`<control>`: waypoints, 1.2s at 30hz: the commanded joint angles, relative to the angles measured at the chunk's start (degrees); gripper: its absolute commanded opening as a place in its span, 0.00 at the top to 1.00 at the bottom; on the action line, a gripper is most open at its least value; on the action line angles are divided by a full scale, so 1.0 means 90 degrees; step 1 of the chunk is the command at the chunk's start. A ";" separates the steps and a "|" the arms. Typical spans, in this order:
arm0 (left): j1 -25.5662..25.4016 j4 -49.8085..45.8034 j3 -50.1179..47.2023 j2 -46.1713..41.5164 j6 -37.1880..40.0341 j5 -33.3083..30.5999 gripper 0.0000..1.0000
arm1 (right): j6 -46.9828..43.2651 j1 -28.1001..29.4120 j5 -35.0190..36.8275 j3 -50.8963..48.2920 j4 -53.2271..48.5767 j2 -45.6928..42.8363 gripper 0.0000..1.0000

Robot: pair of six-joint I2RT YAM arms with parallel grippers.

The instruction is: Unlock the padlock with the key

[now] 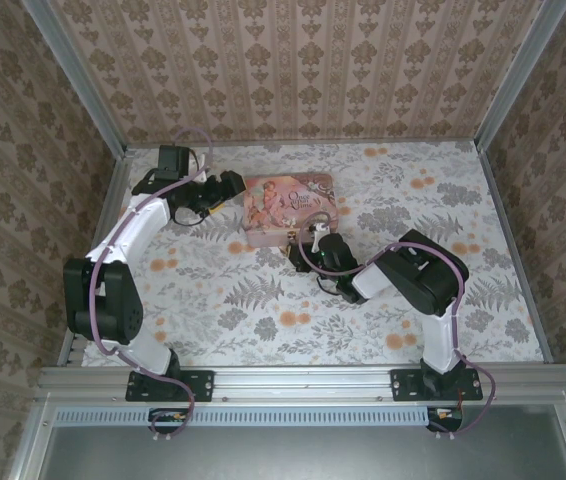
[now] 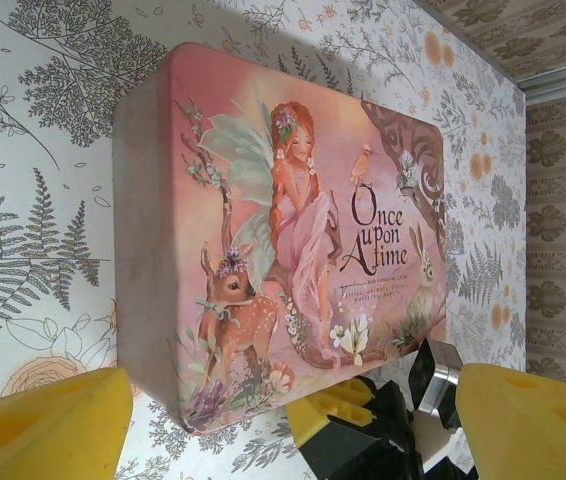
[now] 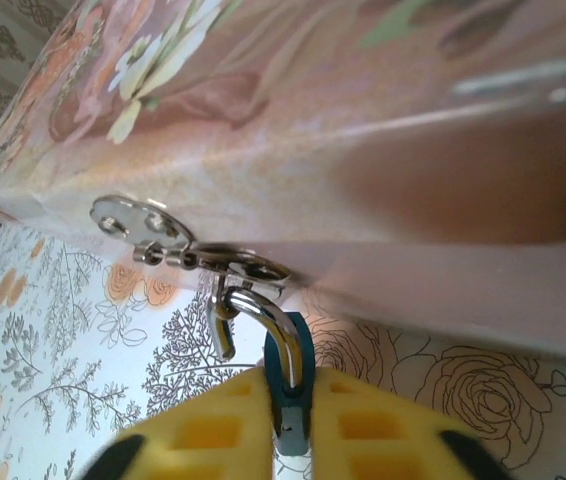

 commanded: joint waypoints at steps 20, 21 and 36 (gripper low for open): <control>-0.1380 -0.2041 0.1259 0.0790 0.1795 -0.2660 0.16 | 0.1221 -0.0130 0.0322 -0.0705 -0.0426 -0.0497 1.00; -0.1444 -0.2057 0.1256 0.0862 0.1830 -0.2759 0.16 | 0.1274 -0.0131 0.0346 -0.0719 -0.0456 -0.0528 1.00; -0.2287 -0.2091 0.0987 0.1363 0.1914 -0.3810 0.16 | 0.2273 -0.0150 0.0474 -0.0993 -0.0038 -0.0423 1.00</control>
